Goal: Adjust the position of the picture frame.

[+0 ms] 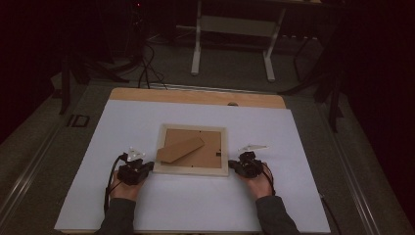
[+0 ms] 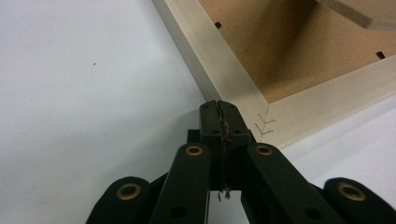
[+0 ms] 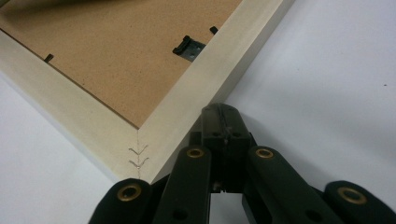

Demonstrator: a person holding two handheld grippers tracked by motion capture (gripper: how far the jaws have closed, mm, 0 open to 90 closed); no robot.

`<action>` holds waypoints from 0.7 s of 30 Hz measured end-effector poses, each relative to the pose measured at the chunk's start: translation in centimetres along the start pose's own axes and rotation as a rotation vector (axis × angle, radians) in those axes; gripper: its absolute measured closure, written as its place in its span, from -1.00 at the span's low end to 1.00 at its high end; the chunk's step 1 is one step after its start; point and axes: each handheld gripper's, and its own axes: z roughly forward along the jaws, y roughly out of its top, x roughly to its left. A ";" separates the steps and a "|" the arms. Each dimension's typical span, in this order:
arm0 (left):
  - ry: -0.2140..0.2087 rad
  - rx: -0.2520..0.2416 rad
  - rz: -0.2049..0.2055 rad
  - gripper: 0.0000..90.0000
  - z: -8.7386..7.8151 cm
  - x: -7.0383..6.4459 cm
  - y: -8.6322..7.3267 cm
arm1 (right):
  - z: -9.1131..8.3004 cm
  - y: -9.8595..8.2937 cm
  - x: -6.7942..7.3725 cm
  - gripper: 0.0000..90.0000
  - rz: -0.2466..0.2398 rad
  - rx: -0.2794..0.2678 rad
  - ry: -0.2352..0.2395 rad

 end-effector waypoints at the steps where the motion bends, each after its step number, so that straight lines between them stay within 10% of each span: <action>1: -0.005 -0.001 -0.002 1.00 0.0 0.1 0.0 | 0.0 0.0 0.0 1.00 -0.001 -0.001 0.001; 21: -0.032 -0.023 0.001 0.90 -0.6 0.4 0.0 | -1.7 0.0 -0.1 0.85 -0.005 -0.052 0.003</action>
